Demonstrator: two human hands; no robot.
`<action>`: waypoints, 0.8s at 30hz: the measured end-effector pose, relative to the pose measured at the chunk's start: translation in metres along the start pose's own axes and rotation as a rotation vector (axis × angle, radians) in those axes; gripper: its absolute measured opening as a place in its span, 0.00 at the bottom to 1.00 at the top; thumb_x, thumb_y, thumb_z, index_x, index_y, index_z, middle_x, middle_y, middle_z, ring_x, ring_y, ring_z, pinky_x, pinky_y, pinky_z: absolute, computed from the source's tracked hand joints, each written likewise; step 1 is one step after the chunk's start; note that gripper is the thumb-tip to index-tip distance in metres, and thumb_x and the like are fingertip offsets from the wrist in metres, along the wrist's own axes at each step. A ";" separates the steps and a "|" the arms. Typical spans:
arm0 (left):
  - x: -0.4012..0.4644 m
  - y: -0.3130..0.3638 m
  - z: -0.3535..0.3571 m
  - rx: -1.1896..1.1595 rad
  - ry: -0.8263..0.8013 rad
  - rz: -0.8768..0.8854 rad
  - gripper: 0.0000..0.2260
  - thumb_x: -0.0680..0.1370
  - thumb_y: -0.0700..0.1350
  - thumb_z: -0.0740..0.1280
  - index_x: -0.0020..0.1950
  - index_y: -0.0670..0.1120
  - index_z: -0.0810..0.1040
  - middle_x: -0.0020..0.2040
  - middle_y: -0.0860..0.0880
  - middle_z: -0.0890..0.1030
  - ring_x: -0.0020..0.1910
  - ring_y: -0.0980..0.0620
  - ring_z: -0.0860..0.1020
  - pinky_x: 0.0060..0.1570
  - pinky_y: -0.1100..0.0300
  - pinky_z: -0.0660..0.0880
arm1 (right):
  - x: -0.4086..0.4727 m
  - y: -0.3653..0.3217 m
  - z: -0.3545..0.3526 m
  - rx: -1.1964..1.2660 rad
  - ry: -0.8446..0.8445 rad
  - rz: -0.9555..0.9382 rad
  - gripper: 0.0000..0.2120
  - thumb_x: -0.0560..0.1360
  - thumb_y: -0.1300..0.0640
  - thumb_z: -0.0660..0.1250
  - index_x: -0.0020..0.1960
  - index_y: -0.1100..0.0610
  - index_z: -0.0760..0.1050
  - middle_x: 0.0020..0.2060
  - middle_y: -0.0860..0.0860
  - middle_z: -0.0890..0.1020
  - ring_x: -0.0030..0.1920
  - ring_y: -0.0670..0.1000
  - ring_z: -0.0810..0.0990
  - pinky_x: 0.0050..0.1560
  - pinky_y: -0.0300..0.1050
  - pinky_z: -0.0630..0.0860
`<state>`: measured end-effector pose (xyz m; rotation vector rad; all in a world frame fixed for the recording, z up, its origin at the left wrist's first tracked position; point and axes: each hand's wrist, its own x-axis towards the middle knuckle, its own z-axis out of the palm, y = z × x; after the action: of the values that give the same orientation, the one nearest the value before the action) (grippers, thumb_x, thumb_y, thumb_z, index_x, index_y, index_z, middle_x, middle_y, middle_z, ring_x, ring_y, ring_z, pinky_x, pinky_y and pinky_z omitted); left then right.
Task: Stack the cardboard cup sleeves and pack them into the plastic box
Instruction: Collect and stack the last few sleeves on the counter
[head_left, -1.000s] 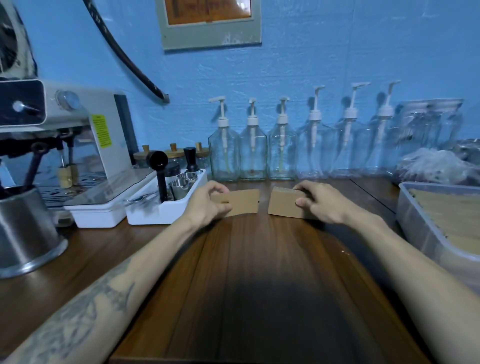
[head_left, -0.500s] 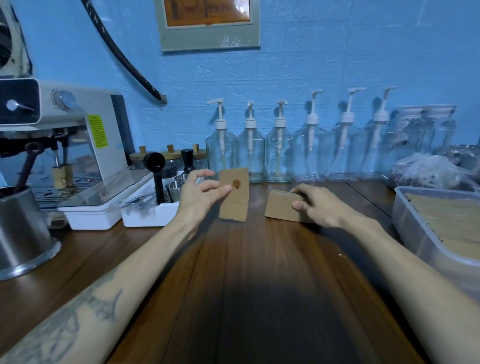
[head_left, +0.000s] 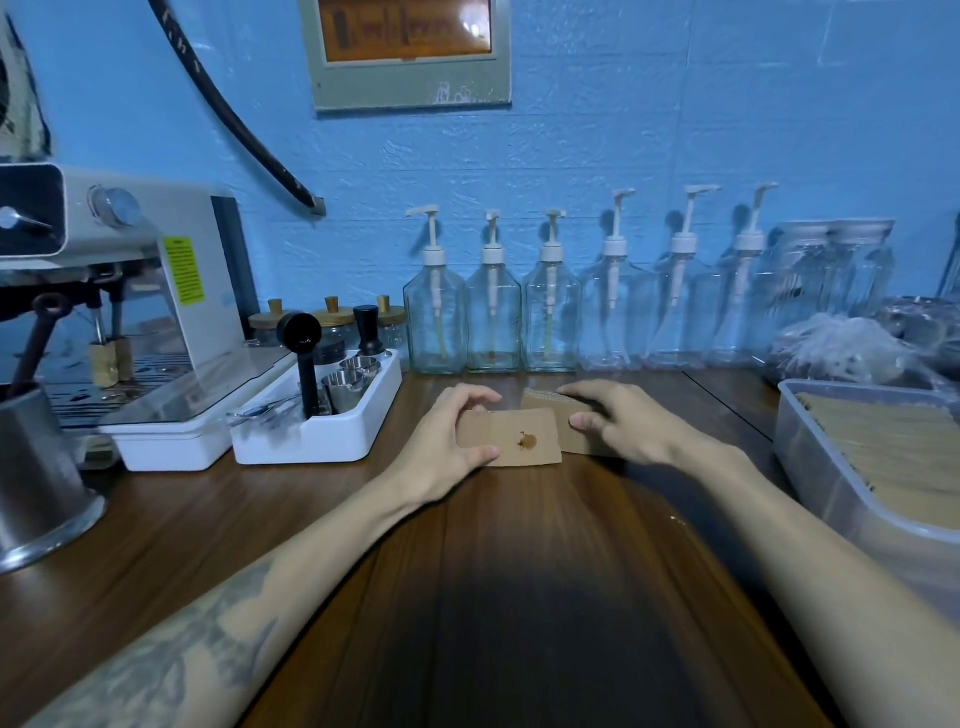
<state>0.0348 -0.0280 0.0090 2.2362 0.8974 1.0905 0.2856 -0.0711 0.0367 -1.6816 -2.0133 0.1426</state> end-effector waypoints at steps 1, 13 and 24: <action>0.001 0.001 0.003 -0.006 0.004 -0.009 0.26 0.71 0.38 0.76 0.65 0.52 0.71 0.59 0.50 0.74 0.58 0.61 0.73 0.63 0.60 0.70 | 0.000 -0.001 0.001 0.014 -0.012 -0.002 0.21 0.81 0.56 0.63 0.74 0.51 0.68 0.70 0.51 0.74 0.71 0.53 0.69 0.67 0.46 0.65; 0.011 -0.007 0.016 -0.062 -0.116 -0.080 0.40 0.74 0.44 0.75 0.77 0.60 0.53 0.65 0.58 0.68 0.60 0.68 0.71 0.61 0.71 0.65 | 0.000 -0.022 0.012 0.334 0.022 0.087 0.29 0.77 0.29 0.52 0.67 0.45 0.75 0.67 0.45 0.74 0.65 0.47 0.71 0.67 0.50 0.67; 0.010 0.001 0.019 -0.023 -0.122 -0.087 0.49 0.73 0.48 0.75 0.79 0.57 0.41 0.77 0.45 0.59 0.75 0.51 0.62 0.74 0.48 0.62 | 0.007 -0.037 0.020 0.127 -0.055 -0.083 0.27 0.76 0.51 0.71 0.73 0.51 0.69 0.65 0.52 0.75 0.65 0.51 0.73 0.67 0.49 0.69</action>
<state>0.0550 -0.0242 0.0041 2.1973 0.9173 0.9101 0.2434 -0.0677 0.0362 -1.5289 -2.0643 0.2847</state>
